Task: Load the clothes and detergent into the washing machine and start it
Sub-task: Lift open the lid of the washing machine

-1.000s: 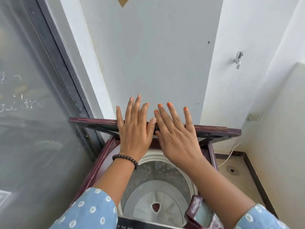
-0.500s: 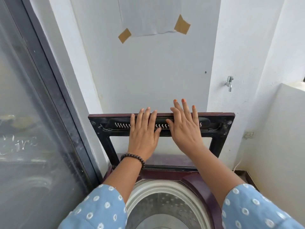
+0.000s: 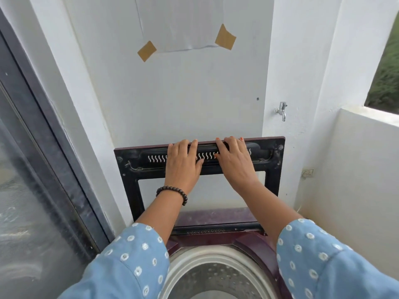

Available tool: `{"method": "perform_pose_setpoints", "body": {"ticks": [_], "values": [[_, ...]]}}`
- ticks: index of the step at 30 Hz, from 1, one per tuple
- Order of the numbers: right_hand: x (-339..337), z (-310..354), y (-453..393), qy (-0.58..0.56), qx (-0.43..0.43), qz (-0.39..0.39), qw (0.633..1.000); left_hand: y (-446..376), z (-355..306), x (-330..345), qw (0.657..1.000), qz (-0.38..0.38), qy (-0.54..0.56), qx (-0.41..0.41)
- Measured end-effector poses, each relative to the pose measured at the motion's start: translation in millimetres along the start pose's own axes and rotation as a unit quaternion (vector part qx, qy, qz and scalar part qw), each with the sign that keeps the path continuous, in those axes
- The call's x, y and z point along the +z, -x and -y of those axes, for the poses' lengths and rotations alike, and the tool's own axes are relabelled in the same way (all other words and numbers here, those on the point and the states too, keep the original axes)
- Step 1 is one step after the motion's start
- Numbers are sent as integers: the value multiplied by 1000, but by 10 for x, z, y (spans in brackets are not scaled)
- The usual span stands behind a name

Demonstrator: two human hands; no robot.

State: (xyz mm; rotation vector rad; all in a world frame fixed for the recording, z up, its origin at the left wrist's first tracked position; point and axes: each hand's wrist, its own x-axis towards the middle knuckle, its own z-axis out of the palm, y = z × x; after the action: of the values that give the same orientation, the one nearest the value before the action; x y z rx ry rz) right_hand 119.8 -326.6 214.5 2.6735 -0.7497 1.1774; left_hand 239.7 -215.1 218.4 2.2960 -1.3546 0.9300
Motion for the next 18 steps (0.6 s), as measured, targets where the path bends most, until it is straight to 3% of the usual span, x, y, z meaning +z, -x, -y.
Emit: {"method": "perform_pose_setpoints", "body": {"ticks": [7, 18], "values": [[115, -45, -191, 1, 5, 52, 999, -164, 28, 119, 999, 48, 7, -2], [431, -98, -365, -1, 35, 99, 995, -416, 100, 422, 998, 49, 43, -19]]}}
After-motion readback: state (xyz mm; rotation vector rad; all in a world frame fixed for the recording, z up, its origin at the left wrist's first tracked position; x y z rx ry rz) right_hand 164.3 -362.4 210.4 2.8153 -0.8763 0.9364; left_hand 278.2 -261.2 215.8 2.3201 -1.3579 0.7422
